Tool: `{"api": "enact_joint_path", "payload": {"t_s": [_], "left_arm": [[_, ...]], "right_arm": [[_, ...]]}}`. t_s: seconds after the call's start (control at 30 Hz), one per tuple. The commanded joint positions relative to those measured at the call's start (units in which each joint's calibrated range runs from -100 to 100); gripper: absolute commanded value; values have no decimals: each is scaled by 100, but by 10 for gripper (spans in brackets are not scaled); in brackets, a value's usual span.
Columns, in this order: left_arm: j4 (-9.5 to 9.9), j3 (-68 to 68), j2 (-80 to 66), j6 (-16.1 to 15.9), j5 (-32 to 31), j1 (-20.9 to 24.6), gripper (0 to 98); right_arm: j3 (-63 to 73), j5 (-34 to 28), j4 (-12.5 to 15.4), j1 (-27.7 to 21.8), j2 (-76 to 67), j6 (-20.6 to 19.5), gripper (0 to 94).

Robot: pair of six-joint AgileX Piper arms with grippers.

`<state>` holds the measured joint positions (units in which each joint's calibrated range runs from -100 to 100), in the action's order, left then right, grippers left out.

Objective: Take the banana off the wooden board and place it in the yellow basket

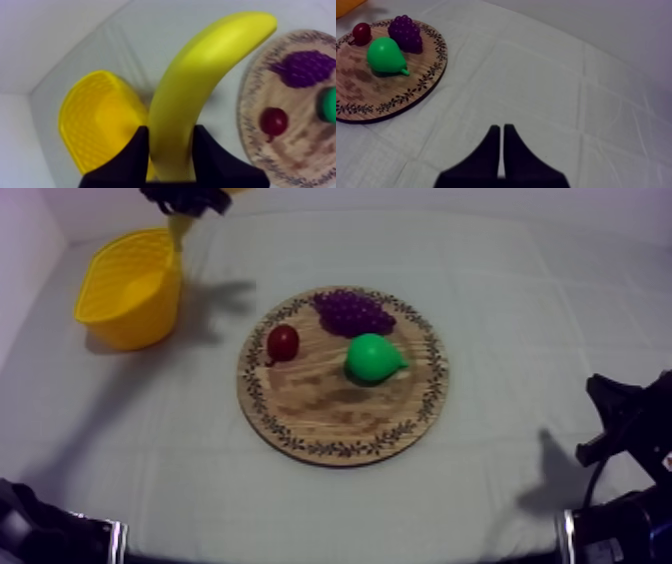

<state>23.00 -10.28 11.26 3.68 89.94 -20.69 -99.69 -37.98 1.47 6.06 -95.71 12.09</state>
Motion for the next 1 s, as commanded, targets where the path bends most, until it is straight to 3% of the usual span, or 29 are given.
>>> {"api": "enact_joint_path", "payload": {"t_s": [0.0,0.4,0.97], "left_arm": [[3,-198,47,-130,-76,569,182],[-89,199,572,-222,-842,1632,183],[-310,1311,1210,84,-1686,1949,185]], "right_arm": [[3,0,2,-1,-4,0,5],[3,0,2,-1,-4,0,5],[3,0,2,-1,-4,0,5]]}}
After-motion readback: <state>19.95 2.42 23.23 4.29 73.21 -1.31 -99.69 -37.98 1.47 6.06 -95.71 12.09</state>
